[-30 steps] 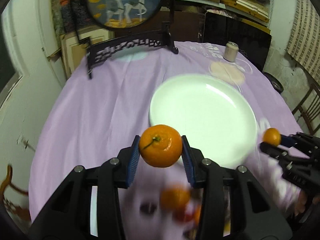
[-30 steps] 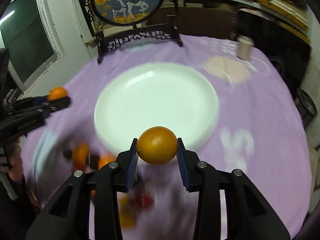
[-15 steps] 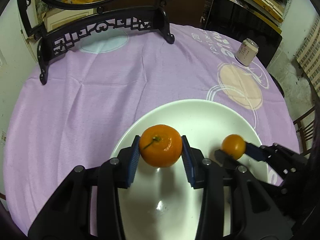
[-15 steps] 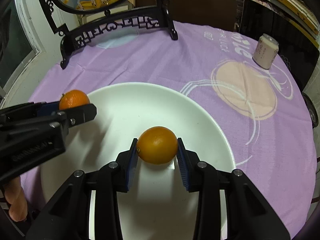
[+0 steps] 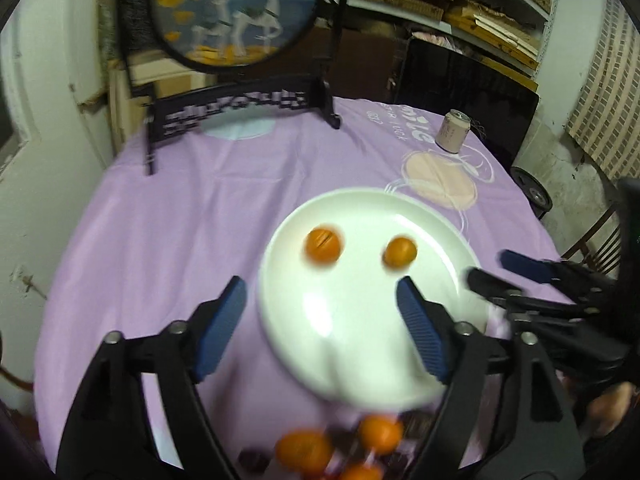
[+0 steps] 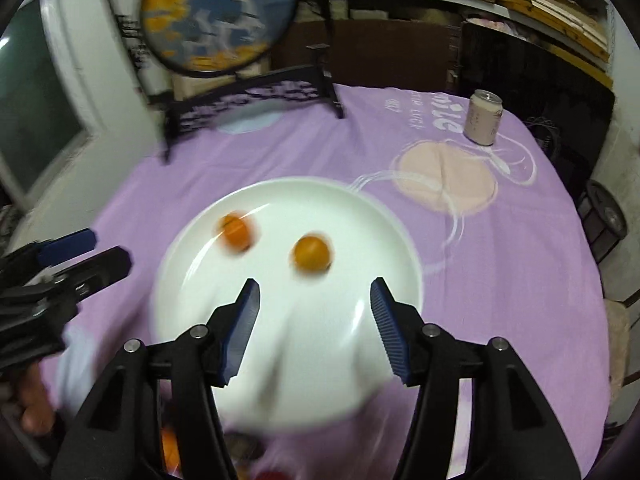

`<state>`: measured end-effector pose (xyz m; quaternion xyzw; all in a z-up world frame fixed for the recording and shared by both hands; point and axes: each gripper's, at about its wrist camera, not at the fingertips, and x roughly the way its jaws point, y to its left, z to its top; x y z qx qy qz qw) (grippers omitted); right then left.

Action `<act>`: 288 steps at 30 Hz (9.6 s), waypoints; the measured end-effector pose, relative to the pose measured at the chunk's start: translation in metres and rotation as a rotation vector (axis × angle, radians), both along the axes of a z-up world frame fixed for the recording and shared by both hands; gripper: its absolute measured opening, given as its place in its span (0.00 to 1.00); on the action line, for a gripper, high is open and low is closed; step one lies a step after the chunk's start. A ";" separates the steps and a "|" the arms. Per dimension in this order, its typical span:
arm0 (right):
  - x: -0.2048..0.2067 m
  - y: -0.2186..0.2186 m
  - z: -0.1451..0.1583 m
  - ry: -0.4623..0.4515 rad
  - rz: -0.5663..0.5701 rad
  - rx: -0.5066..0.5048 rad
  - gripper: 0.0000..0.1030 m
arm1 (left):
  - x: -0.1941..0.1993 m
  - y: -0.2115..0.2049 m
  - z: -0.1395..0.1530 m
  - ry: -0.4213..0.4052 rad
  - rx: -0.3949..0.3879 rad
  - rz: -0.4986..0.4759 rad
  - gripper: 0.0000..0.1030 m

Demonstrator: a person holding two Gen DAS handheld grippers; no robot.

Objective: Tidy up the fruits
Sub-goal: 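Grasp a mandarin with the left tool while the right tool grasps an orange tomato, both onto plate, then grasp the red tomato from the pile with the right tool, then carry the dark plum in the left tool while the right tool carries the red tomato, both onto plate, then grasp the large orange tomato from the pile with the right tool, then grasp the dark cherry with the left tool while the right tool carries the orange tomato, both onto plate, then grasp the small brown round fruit with the right tool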

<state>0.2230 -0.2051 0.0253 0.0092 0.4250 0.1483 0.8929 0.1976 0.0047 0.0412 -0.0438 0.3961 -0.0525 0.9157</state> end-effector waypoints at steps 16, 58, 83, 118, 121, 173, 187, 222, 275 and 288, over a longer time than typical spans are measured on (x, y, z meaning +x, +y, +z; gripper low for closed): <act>-0.153 -0.007 -0.066 0.009 -0.033 -0.116 0.74 | -0.157 0.027 -0.071 0.035 0.043 -0.008 0.89; -0.176 -0.031 -0.090 0.094 -0.034 -0.093 0.29 | -0.142 -0.030 -0.115 0.154 0.056 -0.179 0.49; -0.080 -0.004 -0.029 -0.005 0.020 -0.040 0.29 | -0.039 -0.010 -0.021 0.019 0.075 -0.077 0.38; 0.030 -0.007 -0.033 -0.128 -0.098 -0.129 0.53 | 0.000 -0.008 -0.007 -0.042 -0.059 -0.011 0.73; -0.003 -0.011 -0.025 -0.114 -0.111 -0.088 0.53 | -0.051 0.008 -0.020 -0.059 0.004 0.007 0.73; -0.164 0.014 -0.090 0.113 0.083 0.000 0.35 | -0.080 0.033 -0.112 0.090 0.129 -0.011 0.33; -0.171 0.013 -0.085 0.104 0.099 0.015 0.35 | -0.083 0.056 -0.095 0.084 0.077 0.019 0.49; -0.160 0.007 -0.091 0.133 0.102 0.050 0.35 | -0.021 0.012 -0.095 0.198 0.017 -0.084 0.28; 0.001 -0.027 -0.042 -0.187 -0.177 -0.048 0.59 | -0.052 0.020 -0.034 -0.017 -0.053 0.036 0.64; -0.169 0.005 -0.067 -0.058 0.042 -0.063 0.62 | -0.136 0.050 -0.082 0.071 -0.040 -0.042 0.72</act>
